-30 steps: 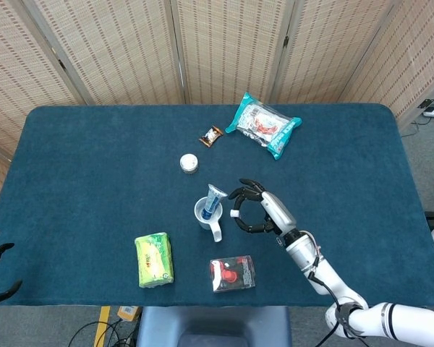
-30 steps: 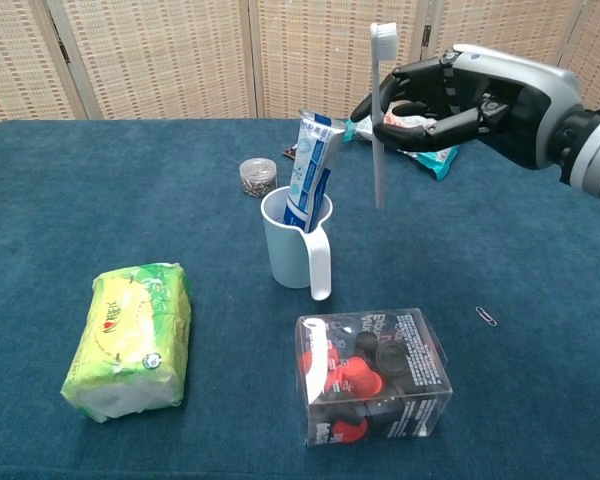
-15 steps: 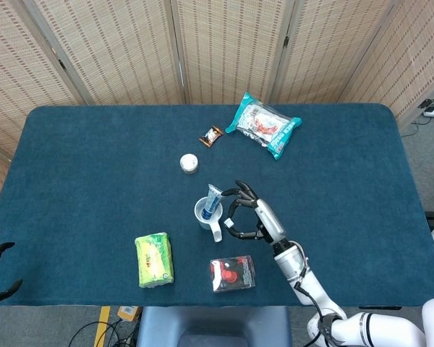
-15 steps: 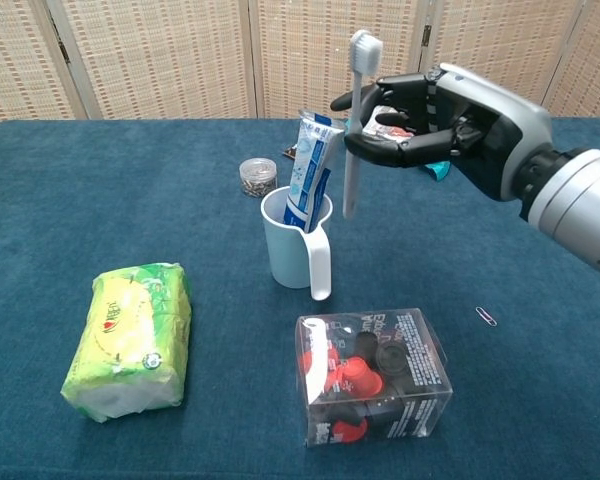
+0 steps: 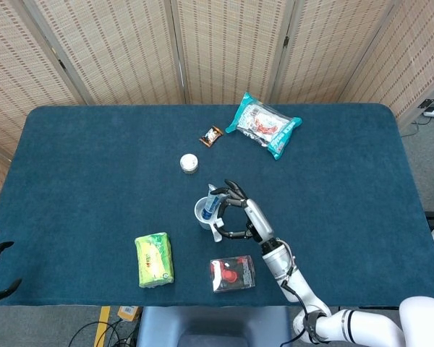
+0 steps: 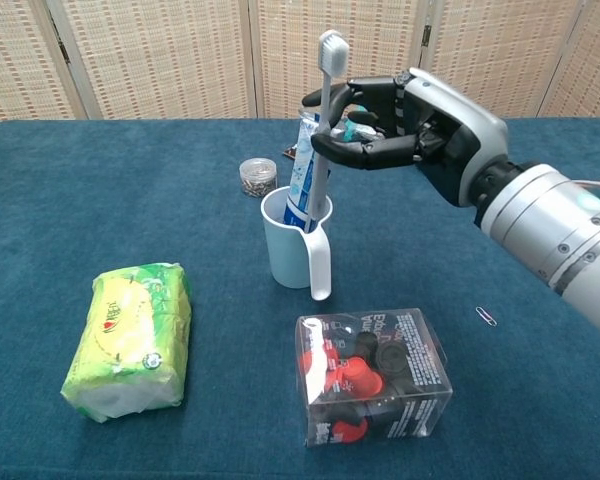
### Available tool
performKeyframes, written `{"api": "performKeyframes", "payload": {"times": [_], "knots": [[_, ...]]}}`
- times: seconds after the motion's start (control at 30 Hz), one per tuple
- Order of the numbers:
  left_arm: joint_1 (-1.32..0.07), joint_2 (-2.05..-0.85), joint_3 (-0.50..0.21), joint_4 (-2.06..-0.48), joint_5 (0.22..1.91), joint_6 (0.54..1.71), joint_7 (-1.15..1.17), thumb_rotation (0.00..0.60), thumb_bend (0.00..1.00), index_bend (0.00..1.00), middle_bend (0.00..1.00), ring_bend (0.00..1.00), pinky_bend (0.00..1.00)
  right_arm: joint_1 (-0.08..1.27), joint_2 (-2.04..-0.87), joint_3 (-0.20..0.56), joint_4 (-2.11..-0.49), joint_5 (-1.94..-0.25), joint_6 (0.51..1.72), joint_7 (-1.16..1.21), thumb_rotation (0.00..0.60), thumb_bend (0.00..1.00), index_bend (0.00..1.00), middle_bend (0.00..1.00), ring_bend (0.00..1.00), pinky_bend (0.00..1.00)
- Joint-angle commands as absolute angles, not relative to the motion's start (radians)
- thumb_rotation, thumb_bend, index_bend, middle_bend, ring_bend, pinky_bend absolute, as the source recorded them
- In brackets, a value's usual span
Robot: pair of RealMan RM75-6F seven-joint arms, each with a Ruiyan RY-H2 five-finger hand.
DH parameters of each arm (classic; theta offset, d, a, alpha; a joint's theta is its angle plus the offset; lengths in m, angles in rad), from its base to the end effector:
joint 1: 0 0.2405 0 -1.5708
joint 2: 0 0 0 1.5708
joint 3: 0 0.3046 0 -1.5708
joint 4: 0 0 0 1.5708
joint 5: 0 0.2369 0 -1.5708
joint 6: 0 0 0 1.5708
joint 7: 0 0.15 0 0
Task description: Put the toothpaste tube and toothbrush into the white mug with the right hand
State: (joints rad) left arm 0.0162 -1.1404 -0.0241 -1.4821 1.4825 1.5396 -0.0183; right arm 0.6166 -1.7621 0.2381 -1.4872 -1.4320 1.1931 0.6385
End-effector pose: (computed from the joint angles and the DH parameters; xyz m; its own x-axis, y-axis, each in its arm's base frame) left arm -0.4091 0.1485 0.1677 0.4776 0.0132 0.8785 0.8731 0.1046 -0.4762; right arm -0.1232 -0.3355 -0.0700 -0.5719 -0.4262 0.7010 -0.6801 -0.2316 -0.6956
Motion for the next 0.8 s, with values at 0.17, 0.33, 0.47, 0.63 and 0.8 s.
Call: {"api": "performKeyframes", "payload": {"times": [0.17, 0.33, 0.47, 0.63, 0.8], "knots": [[0.012, -1.146, -0.023, -1.481, 1.486, 1.535, -0.017, 0.6, 0.23, 0.26, 0.08, 0.05, 0.15, 0.643, -1.767, 0.259, -1.476, -1.445, 1.183, 0.62, 0.6, 0.21, 0.68, 0.24, 0.0, 0.02], [0.011, -1.146, -0.023, -1.481, 1.485, 1.534, -0.016, 0.6, 0.23, 0.26, 0.08, 0.05, 0.15, 0.669, -1.788, 0.28, -1.438, -1.427, 1.157, 0.611, 0.6, 0.21, 0.68, 0.24, 0.0, 0.02], [0.013, -1.144, -0.022, -1.481, 1.48, 1.532, -0.015, 0.6, 0.23, 0.26, 0.08, 0.05, 0.15, 0.68, -1.803, 0.287, -1.409, -1.421, 1.149, 0.618, 0.6, 0.21, 0.68, 0.24, 0.0, 0.02], [0.014, -1.144, -0.021, -1.48, 1.479, 1.531, -0.016, 0.6, 0.23, 0.26, 0.08, 0.05, 0.15, 0.685, -1.807, 0.284, -1.39, -1.432, 1.153, 0.636, 0.6, 0.21, 0.68, 0.23, 0.0, 0.02], [0.014, -1.142, -0.022, -1.482, 1.48, 1.532, -0.015, 0.6, 0.23, 0.26, 0.08, 0.05, 0.15, 0.674, -1.772, 0.282, -1.41, -1.455, 1.181, 0.642, 0.6, 0.21, 0.66, 0.21, 0.0, 0.0]]}}
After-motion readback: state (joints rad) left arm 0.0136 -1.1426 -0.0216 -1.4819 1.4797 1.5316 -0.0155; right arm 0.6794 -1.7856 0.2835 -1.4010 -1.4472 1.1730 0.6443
